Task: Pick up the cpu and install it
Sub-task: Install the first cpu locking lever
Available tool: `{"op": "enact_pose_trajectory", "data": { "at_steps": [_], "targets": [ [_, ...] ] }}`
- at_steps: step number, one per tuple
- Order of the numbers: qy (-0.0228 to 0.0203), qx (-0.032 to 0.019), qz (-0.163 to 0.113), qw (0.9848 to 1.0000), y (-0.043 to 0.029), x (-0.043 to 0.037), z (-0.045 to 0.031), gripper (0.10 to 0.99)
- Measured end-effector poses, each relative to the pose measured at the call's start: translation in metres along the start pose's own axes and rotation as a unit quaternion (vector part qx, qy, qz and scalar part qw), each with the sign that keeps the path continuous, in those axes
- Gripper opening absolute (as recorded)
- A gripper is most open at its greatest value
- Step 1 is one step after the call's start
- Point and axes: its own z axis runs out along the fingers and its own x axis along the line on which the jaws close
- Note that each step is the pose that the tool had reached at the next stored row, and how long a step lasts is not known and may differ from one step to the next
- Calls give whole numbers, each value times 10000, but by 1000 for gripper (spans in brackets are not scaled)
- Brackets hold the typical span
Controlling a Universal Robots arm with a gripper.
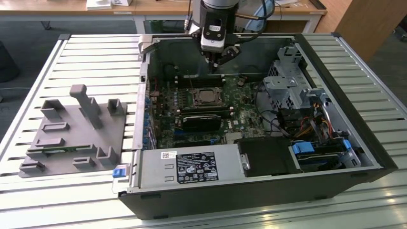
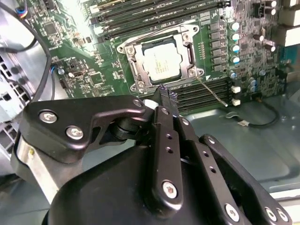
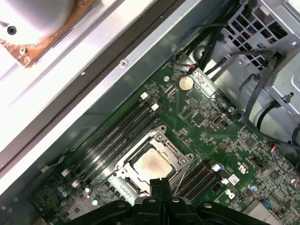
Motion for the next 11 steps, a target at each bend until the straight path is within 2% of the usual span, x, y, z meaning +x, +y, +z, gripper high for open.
{"op": "enact_pose_trajectory", "data": {
  "at_steps": [5,11],
  "targets": [
    [6,2,-295,9996,-3,-2,1,106],
    [12,3,-583,9983,-5,-4,1,106]
  ]
}}
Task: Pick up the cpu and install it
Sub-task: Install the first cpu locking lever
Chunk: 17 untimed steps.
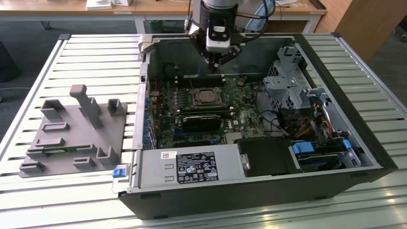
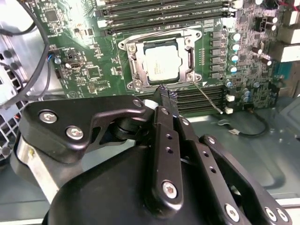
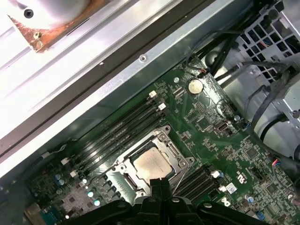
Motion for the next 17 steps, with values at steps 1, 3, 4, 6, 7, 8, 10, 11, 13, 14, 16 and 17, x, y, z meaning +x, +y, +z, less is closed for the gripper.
{"op": "enact_pose_trajectory", "data": {
  "at_steps": [1,3,4,6,7,8,10,11,13,14,16,17],
  "targets": [
    [1,0,-43,10000,0,0,0,106],
    [3,1,-112,9999,0,0,0,106],
    [3,1,-139,9999,0,0,0,106],
    [4,2,-190,9998,0,0,1,106],
    [5,1,-220,9998,0,0,2,106],
    [5,2,-250,9997,0,0,2,106],
    [7,2,-310,9995,0,0,2,106],
    [8,2,-344,9994,0,0,2,106],
    [9,3,-412,9991,0,0,2,106],
    [10,3,-442,9990,0,0,2,106],
    [11,3,-501,9987,0,0,3,106],
    [11,3,-529,9986,0,0,3,106]
  ]
}}
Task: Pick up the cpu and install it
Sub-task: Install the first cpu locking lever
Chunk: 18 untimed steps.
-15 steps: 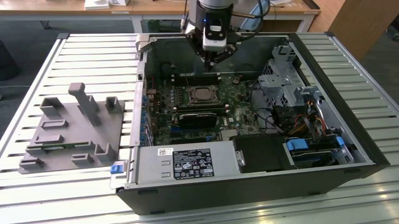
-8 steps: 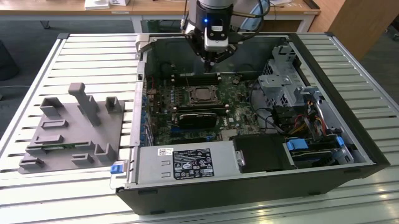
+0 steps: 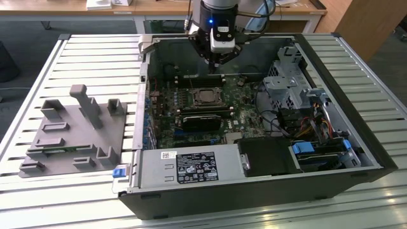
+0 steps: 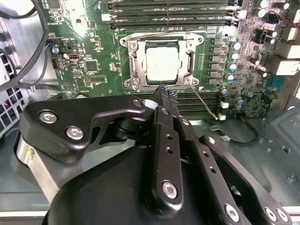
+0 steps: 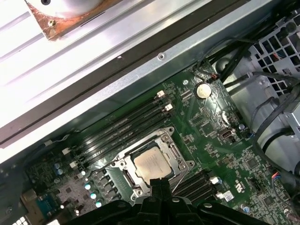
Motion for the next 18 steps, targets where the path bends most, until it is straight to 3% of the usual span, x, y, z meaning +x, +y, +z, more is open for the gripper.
{"op": "enact_pose_trajectory", "data": {
  "at_steps": [12,18],
  "targets": [
    [4,0,-168,9999,-50,-31,4,106],
    [12,3,-541,9985,-51,-31,4,106]
  ]
}}
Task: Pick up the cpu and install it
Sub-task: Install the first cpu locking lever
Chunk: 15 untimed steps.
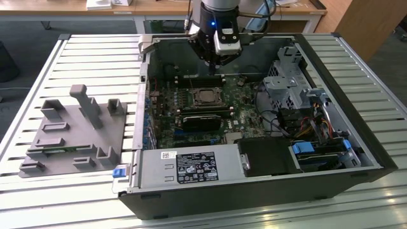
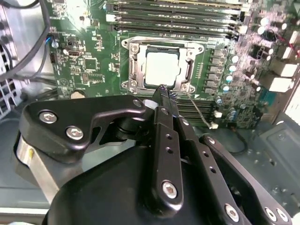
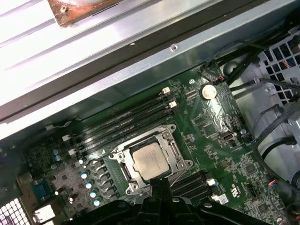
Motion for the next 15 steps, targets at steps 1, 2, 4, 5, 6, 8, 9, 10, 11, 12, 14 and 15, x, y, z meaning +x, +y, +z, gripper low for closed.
{"op": "enact_pose_trajectory", "data": {
  "at_steps": [1,2,4,5,6,8,9,10,11,12,14,15],
  "targets": [
    [1,0,-60,10000,0,0,0,106],
    [2,0,-116,9999,0,0,1,106],
    [4,0,-208,9998,0,0,1,106],
    [5,1,-249,9997,0,0,1,106],
    [6,1,-289,9996,0,0,1,106],
    [8,2,-366,9993,-1,0,0,106],
    [9,2,-401,9992,-1,0,0,106],
    [10,2,-439,9990,-1,0,0,106],
    [10,3,-478,9989,-1,-1,1,106],
    [11,3,-521,9986,-1,-1,0,106],
    [13,4,-596,9982,-1,0,0,106],
    [14,4,-630,9980,-1,0,0,106]
  ]
}}
